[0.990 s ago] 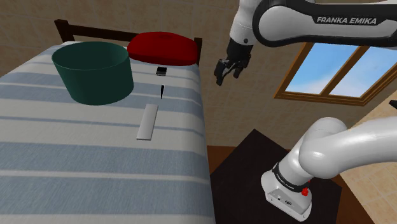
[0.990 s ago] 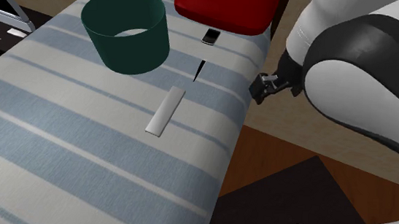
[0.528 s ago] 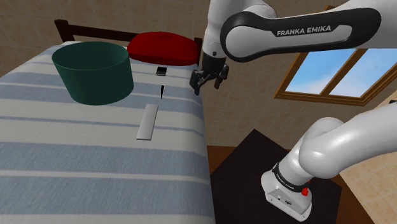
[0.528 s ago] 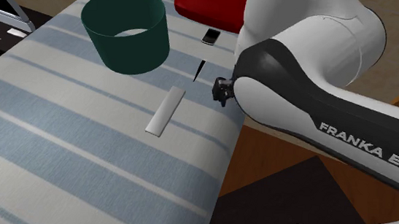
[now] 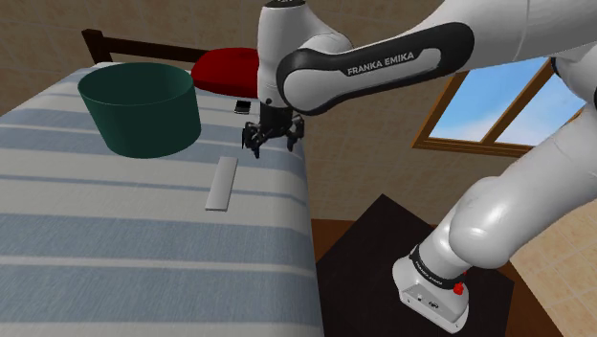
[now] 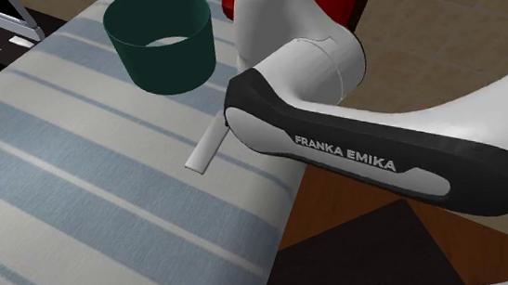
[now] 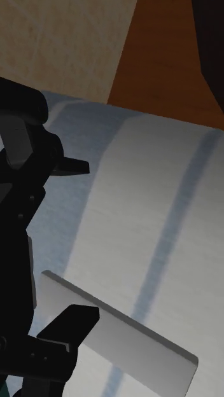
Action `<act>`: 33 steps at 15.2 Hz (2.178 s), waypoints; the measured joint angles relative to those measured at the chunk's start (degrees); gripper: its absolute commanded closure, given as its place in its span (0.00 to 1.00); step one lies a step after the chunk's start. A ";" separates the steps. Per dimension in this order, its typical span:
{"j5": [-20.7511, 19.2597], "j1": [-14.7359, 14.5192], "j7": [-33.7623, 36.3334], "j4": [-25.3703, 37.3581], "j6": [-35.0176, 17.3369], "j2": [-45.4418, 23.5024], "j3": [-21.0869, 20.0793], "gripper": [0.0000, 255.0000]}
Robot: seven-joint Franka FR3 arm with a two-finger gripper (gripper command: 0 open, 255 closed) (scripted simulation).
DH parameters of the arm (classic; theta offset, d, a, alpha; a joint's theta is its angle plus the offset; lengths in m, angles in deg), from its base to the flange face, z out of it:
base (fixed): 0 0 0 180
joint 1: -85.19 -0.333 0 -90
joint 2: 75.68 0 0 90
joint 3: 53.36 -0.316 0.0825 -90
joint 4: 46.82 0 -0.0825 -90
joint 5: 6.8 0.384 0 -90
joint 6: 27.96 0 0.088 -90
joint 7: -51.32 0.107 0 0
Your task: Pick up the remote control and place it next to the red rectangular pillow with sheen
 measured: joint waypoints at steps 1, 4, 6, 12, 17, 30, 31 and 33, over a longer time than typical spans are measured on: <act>-0.60 -0.14 2.06 1.61 -0.12 -2.06 -0.63 0.00; -3.03 -0.80 8.19 6.02 -1.50 -8.94 -1.99 0.00; -4.92 -1.50 11.97 10.03 -1.68 -13.93 -2.33 0.00; -9.75 -5.45 21.92 22.72 -1.12 -28.07 -1.72 0.00; -10.96 -6.19 23.36 23.20 -3.35 -31.08 -1.11 0.00; -11.62 -6.34 23.83 21.95 -5.68 -32.21 -0.78 1.00; -11.63 -6.34 23.84 21.95 -5.68 -32.22 -0.78 1.00; -11.63 -6.35 23.84 21.96 -5.67 -32.22 -0.77 1.00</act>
